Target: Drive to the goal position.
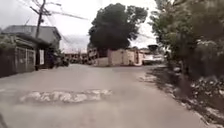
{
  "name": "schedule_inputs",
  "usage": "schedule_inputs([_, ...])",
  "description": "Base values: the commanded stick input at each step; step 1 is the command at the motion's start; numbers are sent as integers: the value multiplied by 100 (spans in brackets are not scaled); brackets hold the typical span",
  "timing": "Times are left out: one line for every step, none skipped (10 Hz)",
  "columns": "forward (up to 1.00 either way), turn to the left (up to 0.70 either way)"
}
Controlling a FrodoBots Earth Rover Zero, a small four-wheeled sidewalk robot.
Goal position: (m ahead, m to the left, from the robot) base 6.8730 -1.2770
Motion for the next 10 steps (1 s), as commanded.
schedule_inputs([100, 0])
schedule_inputs([100, 0])
schedule_inputs([100, 0])
schedule_inputs([100, -17])
schedule_inputs([100, -27])
schedule_inputs([100, -26])
schedule_inputs([100, 0])
schedule_inputs([100, 0])
schedule_inputs([100, 0])
schedule_inputs([100, 0])
